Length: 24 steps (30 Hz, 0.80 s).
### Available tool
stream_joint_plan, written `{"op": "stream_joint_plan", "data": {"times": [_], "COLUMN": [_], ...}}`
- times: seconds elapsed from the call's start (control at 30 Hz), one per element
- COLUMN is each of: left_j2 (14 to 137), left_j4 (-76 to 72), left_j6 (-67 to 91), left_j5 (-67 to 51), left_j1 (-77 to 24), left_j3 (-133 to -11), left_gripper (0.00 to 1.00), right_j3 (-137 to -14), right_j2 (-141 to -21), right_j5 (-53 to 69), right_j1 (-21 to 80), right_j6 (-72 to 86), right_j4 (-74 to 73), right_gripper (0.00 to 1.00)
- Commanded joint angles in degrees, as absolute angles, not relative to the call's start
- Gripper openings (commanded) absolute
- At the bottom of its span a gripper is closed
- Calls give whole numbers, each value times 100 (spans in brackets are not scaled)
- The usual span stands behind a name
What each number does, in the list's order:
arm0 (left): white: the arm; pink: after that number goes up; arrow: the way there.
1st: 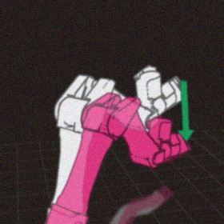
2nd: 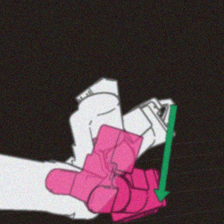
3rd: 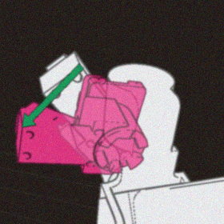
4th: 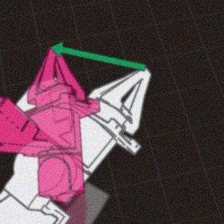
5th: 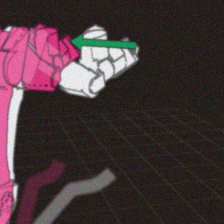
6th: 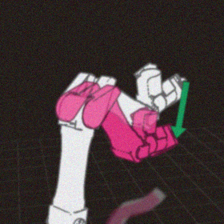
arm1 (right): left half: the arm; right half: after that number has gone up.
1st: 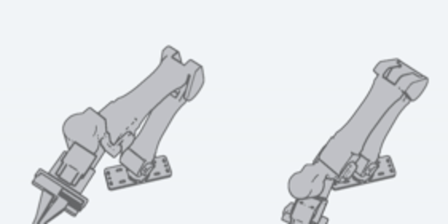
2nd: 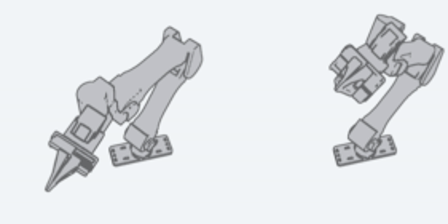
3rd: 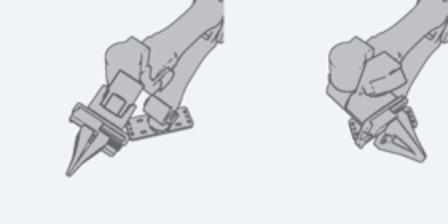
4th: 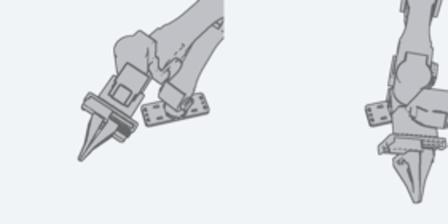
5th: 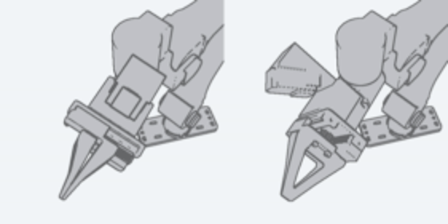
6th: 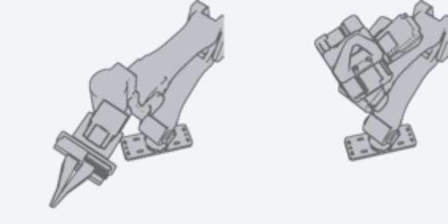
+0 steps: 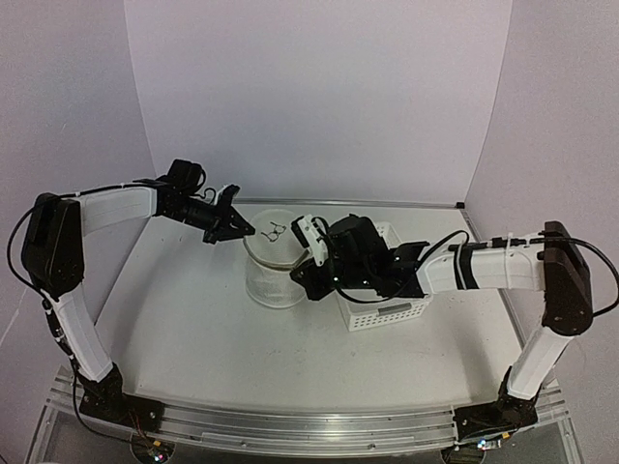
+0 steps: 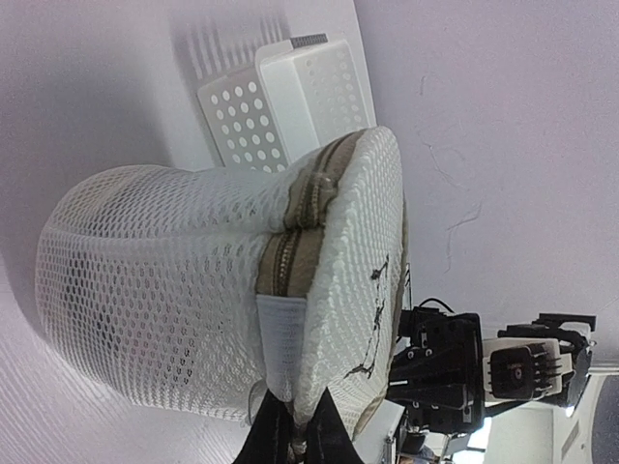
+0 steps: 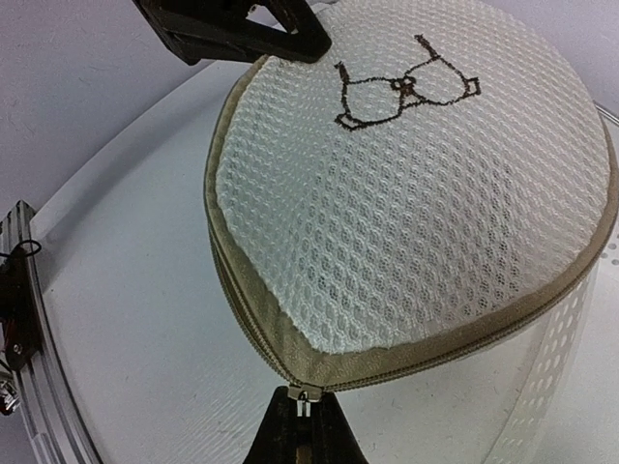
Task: Unzip the laundry bag and remove the bra
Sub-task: Unzip the zipper of the laundry bag.
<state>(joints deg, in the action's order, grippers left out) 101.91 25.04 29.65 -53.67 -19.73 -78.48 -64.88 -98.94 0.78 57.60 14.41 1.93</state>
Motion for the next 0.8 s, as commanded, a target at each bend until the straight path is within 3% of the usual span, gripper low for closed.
{"op": "stream_joint_plan", "data": {"times": [0.0,0.27,0.5,0.7,0.77], "left_j2": [10350,10658,10368,9714,9477], "left_j4": [2324,2746,3267,3401,3402], "left_j6": [2724,2493,2264,2451,2557], "left_j5": [-5047,-4679,-3721,-2891,-2812], "left_j1": [-1781,-1772,-1759,-1758,-1755], "left_j3": [-8665,-9138,-8993,-8373,-8139], "left_gripper": [4,20,41,51,62], "right_j3": [-7109,-7737,-8129,-8479,-8572], "right_j2": [-10261,-10872,-11183,-11454,-11529], "right_j5": [139,0,-166,-150,-130], "right_j1": [5908,5924,5918,5917,5920], "right_j6": [1700,2033,2209,2248,2233], "right_j4": [213,192,120,19,9], "right_gripper": [0,0,0,0,0]}}
